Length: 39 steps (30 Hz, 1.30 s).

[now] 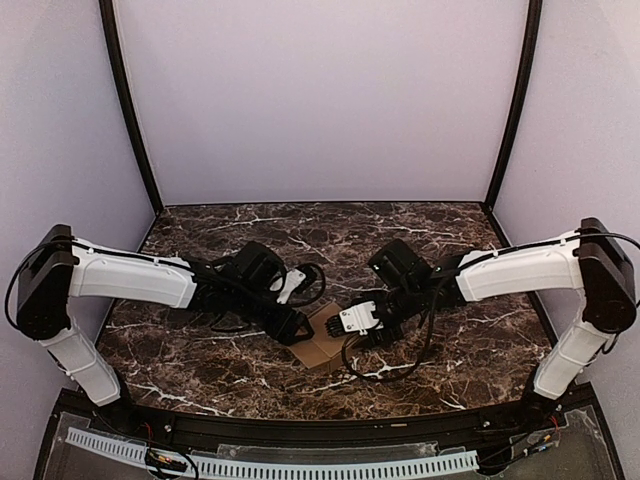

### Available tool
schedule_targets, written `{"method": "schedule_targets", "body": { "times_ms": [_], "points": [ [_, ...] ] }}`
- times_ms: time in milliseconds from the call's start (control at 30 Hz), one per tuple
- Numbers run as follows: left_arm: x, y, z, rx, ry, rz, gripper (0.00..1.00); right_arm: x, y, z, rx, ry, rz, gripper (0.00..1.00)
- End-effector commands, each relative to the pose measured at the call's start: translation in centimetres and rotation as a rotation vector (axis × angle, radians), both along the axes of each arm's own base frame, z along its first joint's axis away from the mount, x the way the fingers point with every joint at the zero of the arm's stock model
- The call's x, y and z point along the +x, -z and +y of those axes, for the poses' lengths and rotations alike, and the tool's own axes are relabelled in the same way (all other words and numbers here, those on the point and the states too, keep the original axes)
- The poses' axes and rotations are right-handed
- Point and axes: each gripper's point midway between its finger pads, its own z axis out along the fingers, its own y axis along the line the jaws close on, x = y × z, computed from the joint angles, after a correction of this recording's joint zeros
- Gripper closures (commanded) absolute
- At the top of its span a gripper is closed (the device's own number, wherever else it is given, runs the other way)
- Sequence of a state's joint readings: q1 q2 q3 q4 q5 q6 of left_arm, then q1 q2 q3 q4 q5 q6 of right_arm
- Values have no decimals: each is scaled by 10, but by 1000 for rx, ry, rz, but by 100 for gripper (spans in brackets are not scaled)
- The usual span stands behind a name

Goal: Fold the paper box

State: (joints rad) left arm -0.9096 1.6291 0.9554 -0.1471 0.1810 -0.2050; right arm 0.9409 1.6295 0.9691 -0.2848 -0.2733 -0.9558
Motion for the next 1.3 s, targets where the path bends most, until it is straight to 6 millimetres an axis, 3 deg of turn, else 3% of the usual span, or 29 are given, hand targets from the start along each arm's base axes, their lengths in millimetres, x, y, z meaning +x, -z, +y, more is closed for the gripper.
{"method": "schedule_targets", "body": {
  "times_ms": [0,300,933,1067,1267],
  "points": [
    [1,-1,0,8,36,-4,31,2,1,-1,18,19,17,43],
    [6,3,3,22,37,3,32,8,-10,-12,20,21,-36,42],
    [9,-1,3,25,49,-11,34,18,22,-26,-38,69,29,42],
    [16,-21,-2,-21,52,-73,29,20,28,-31,-28,88,89,42],
    [28,-90,-3,-164,25,-268,22,27,35,-40,-24,119,164,42]
  ]
}}
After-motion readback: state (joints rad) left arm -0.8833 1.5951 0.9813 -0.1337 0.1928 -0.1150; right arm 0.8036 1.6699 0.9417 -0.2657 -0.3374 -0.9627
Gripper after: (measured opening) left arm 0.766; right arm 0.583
